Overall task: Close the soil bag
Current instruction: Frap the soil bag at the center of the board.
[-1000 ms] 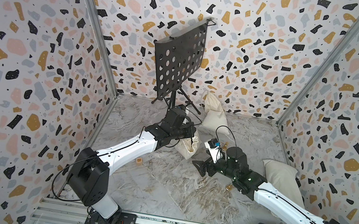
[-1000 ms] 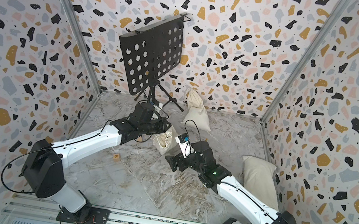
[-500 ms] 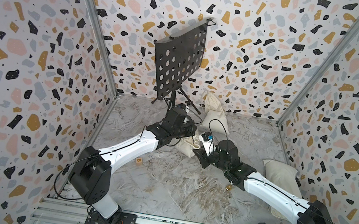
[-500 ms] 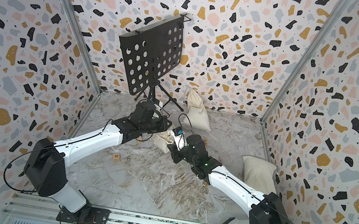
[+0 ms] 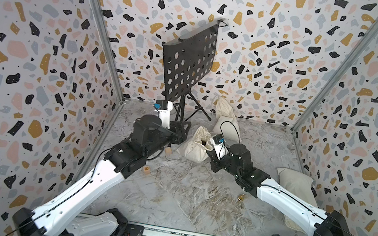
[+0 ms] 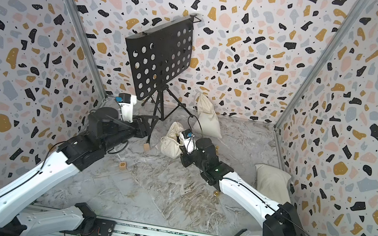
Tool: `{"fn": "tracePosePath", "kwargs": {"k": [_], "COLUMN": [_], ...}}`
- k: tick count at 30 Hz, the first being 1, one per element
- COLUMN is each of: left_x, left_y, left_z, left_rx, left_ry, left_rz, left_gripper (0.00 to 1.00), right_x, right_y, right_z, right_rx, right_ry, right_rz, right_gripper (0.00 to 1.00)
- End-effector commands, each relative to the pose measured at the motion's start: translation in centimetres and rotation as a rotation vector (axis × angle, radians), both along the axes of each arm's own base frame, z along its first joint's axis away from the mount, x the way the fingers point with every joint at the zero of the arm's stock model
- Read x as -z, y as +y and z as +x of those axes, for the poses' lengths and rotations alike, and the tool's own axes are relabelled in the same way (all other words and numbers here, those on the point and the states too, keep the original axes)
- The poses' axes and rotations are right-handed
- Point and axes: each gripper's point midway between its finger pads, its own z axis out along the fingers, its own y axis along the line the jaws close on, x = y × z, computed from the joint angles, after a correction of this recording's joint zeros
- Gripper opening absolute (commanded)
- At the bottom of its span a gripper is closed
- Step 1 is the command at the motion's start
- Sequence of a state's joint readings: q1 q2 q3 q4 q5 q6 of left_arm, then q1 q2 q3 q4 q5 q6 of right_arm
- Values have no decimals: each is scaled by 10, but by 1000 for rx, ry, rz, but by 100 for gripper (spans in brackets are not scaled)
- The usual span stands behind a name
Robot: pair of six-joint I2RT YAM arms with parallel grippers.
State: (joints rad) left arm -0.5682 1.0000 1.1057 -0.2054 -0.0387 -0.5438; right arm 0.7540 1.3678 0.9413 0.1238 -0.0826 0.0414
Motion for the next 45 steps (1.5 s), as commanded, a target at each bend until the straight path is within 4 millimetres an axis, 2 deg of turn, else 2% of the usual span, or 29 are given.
{"fn": "tracePosePath", "kwargs": {"k": [1, 4, 6, 14, 21, 28, 30, 33, 34, 37, 41, 45], "left_x": [52, 74, 87, 96, 108, 116, 115, 118, 116, 100, 53, 2], "left_y": [13, 4, -5, -55, -62, -68, -70, -66, -62, -44, -17, -22], "left_z": [-13, -21, -18, 3, 20, 34, 36, 37, 36, 27, 12, 6], "left_rx": [4, 73, 111, 291, 280, 269, 274, 256, 244, 193, 116, 165], "left_ry": [62, 81, 98, 100, 106, 115, 110, 122, 119, 93, 29, -19], "left_rz": [145, 140, 146, 118, 154, 176, 176, 197, 205, 238, 270, 259], "left_gripper": [67, 69, 69, 64, 46, 42, 33, 4, 0, 0, 0, 0], "right_x": [-35, -36, -34, -34, -37, -39, -39, -39, -39, -39, -38, -41], "right_y": [1, 1, 0, -1, -2, -1, -2, -5, -9, -25, -51, -59], "right_z": [8, 8, 8, 6, 4, 3, 3, 4, 5, 15, 32, 33], "right_rx": [17, 14, 22, 26, 19, 16, 21, 29, 42, 116, 211, 215], "right_ry": [-73, -73, -68, -59, -57, -58, -61, -74, -86, -119, -108, -126], "right_rz": [33, 34, 31, 41, 50, 55, 52, 35, 24, -27, -42, -67], "right_gripper": [0, 0, 0, 0, 0, 0, 0, 0, 0, 0, 0, 10]}}
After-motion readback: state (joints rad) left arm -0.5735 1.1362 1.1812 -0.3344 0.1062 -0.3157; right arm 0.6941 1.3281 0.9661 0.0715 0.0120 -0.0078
